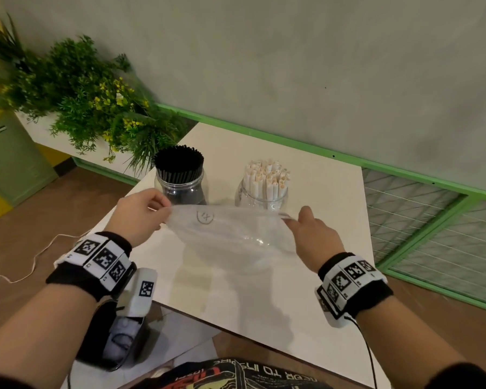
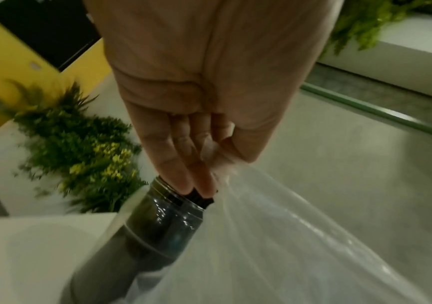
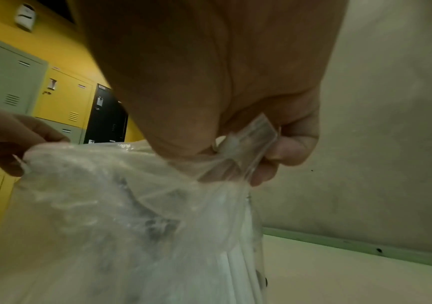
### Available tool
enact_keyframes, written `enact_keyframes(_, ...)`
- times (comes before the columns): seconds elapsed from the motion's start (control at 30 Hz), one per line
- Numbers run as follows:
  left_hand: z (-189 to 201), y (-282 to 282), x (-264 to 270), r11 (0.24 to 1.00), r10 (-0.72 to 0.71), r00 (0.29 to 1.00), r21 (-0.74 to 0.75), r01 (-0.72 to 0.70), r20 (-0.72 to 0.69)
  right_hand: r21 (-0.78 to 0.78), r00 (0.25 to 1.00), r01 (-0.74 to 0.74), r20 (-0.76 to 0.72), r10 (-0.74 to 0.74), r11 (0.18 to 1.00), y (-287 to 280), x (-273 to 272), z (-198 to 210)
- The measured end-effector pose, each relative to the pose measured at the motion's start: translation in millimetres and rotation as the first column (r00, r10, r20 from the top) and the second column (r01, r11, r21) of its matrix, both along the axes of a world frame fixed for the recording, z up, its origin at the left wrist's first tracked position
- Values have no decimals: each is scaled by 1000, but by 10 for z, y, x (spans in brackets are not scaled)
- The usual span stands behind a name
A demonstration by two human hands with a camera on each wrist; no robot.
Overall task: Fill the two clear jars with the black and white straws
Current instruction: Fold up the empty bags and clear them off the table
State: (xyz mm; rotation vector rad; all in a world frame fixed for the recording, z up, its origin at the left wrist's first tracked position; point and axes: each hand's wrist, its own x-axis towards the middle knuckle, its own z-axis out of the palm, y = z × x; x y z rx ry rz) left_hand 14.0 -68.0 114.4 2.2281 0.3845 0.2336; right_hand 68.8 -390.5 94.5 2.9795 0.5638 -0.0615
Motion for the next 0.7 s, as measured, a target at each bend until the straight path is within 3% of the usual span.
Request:
enact_keyframes(0.1, 3, 86, -32, 982, 9, 999, 190, 0, -47, 218, 976, 43, -216, 5, 975, 1, 92, 56)
enact_keyframes(0.17, -12, 113, -38, 959, 36, 997, 285, -14, -74, 475, 949, 115, -313, 45, 872, 33, 104, 140)
enact_keyframes(0.23, 52, 36, -79, 921, 50, 999, 387, -41, -15, 651, 948, 155, -309, 73, 743, 80, 64, 262)
enact_keyframes(0.27, 124, -75, -116, 912, -2, 997, 409, -30, 77, 693, 952, 145, -293, 93, 706, 118, 37, 324)
enact_keyframes(0.33, 298, -433, -207, 881, -262, 944, 448, 150, 200, 735, 952, 101, -267, 150, 671, 227, -8, 433)
enact_keyframes(0.4, 380, -841, -250, 772, -493, 863, 512, 376, 109, 803, 940, 71, -253, 230, 592, 377, -52, 548)
enact_keyframes(0.43, 372, -996, -234, 739, -538, 842, 503, 448, 40, 856, 928, 77, -248, 276, 511, 444, -75, 600)
enact_keyframes(0.5, 326, -1106, -127, 793, -519, 853, 401, 458, 52, 946, 898, 119, -232, 375, 300, 499, -105, 662)
enact_keyframes(0.53, 315, -1085, -74, 847, -481, 869, 319, 426, 116, 965, 893, 128, -213, 397, 229, 472, -114, 666)
enact_keyframes(0.57, 321, -1024, -36, 894, -428, 888, 229, 386, 172, 971, 902, 115, -190, 387, 209, 408, -120, 648)
enact_keyframes(0.6, 344, -943, -16, 925, -377, 902, 144, 352, 211, 963, 924, 79, -168, 345, 257, 306, -109, 594)
enact_keyframes(0.7, 443, -700, -38, 960, -255, 923, -41, 278, 288, 751, 976, -38, -113, 186, 659, -66, -44, 288)
